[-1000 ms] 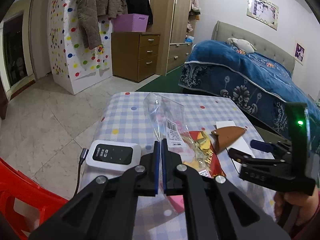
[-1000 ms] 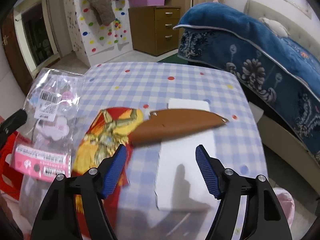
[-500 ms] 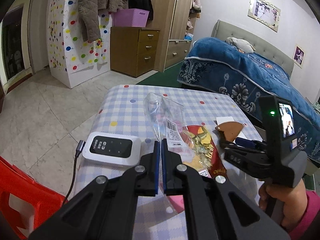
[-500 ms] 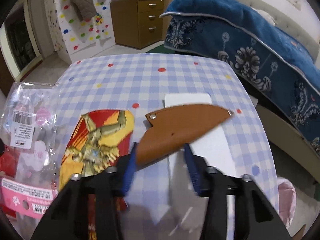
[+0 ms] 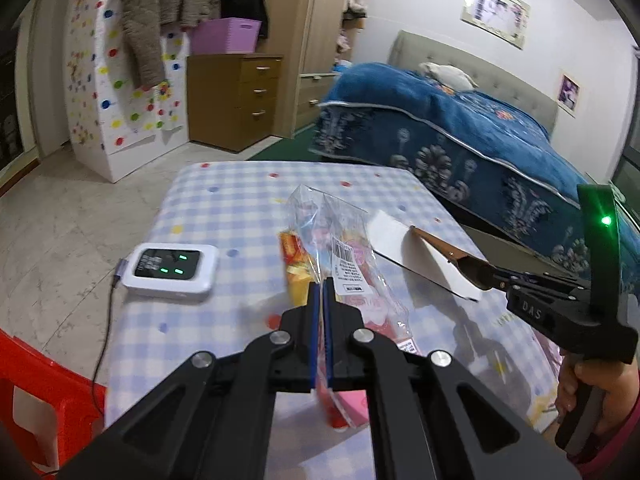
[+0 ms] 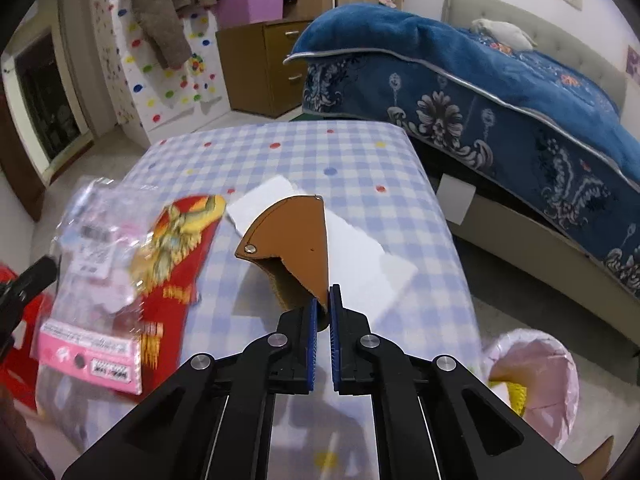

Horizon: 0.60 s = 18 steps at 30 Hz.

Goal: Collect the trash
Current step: 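Grasp the brown leather sheath with the right gripper while the left gripper holds the bag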

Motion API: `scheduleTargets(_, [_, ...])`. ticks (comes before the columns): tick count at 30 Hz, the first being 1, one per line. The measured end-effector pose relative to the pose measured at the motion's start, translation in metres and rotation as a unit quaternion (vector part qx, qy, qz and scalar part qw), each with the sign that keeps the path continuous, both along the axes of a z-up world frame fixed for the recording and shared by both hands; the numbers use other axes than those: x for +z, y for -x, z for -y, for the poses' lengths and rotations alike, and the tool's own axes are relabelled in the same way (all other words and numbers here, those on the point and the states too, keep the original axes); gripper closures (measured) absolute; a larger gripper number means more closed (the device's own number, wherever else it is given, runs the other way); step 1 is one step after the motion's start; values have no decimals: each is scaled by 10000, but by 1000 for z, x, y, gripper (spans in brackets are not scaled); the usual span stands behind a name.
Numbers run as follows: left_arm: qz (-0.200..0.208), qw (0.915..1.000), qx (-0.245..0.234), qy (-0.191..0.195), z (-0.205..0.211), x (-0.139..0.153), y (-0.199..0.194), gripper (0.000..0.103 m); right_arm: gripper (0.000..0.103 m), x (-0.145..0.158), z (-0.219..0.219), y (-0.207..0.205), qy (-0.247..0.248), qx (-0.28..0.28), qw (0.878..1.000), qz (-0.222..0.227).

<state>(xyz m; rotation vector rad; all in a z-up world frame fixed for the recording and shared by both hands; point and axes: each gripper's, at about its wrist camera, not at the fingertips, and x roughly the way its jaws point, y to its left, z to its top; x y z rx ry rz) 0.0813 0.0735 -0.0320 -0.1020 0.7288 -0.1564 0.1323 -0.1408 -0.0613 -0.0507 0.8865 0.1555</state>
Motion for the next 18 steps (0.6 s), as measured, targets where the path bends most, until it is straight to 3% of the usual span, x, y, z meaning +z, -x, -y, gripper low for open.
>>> scheduleTargets(4, [-58,9998,-186,-22,16,-4,8,103,92,-11,9,27,227,258,9992,-198])
scheduleTargets(6, [-88,9997,-221,-72,22,-7,10,103,81,-18,16,38,184,369,9985,-364])
scheduleTargets(8, [-102,9996,-234,-99,25,-7,12,103,57,-19,21,47,81,386,9985,-388])
scheduleTargets(10, [-74,9995,-227,-191,29,-6,13,103,50,-16,20,52,8,500,9982,-323])
scheduleTargets(18, [-83,9995,-155,-250,28,-4,19,103,39,-21,2,24,36,505,9984,-266])
